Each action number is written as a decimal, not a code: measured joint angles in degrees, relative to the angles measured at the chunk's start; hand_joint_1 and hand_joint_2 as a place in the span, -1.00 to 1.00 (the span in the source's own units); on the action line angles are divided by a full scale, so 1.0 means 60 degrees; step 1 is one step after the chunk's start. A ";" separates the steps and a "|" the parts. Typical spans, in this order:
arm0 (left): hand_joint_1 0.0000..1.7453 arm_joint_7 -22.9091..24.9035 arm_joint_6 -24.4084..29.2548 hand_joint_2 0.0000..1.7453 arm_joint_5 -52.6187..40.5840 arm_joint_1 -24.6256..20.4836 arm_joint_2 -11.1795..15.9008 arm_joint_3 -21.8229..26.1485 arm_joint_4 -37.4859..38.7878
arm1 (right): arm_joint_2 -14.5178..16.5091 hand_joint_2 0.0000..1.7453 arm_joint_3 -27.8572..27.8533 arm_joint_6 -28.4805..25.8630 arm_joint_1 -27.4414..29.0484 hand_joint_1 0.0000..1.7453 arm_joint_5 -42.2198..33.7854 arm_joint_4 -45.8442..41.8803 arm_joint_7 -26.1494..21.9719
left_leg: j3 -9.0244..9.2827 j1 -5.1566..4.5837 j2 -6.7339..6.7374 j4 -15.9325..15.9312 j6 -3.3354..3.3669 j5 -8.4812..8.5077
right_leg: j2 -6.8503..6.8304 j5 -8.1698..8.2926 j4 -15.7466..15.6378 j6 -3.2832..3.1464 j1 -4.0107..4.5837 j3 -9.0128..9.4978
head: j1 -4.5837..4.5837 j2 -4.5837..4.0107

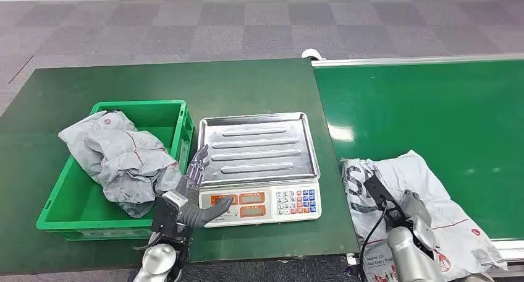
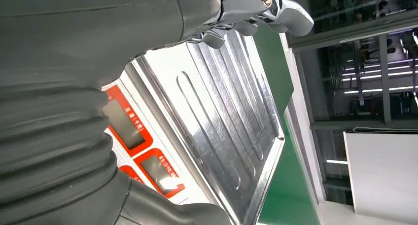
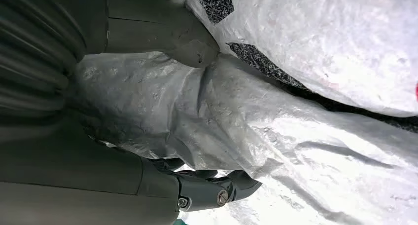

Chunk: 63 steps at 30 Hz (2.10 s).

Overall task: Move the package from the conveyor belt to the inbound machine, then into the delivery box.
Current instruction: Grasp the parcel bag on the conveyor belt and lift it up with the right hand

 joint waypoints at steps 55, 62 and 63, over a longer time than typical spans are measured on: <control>-1.00 -0.0912 0.0590 1.00 0.0332 0.0054 -0.0101 0.0096 -0.0613 | 0.2653 1.00 -0.0811 -0.6218 0.1469 1.00 -0.4693 -0.8132 -0.9199 | -0.0011 0.0008 0.0003 0.0003 -0.0013 -0.0011 | 0.0013 -0.0006 0.0006 -0.0006 0.0006 -0.0012 | 0.0002 0.0000; -1.00 -0.0912 0.0591 1.00 0.0335 0.0047 -0.0114 0.0102 -0.0621 | 0.2776 1.00 -0.0901 -0.6215 0.1481 1.00 -0.4690 -0.8367 -0.9198 | -0.0011 0.0009 0.0004 0.0003 -0.0014 -0.0011 | 0.0013 -0.0007 0.0006 -0.0007 0.0008 -0.0014 | 0.0001 0.0000; -1.00 -0.0912 0.0591 1.00 0.0335 0.0046 -0.0115 0.0102 -0.0622 | 0.2784 1.00 -0.0909 -0.6215 0.1482 1.00 -0.4690 -0.8381 -0.9198 | -0.0011 0.0009 0.0004 0.0003 -0.0014 -0.0011 | 0.0013 -0.0007 0.0006 -0.0007 0.0008 -0.0014 | 0.0000 0.0000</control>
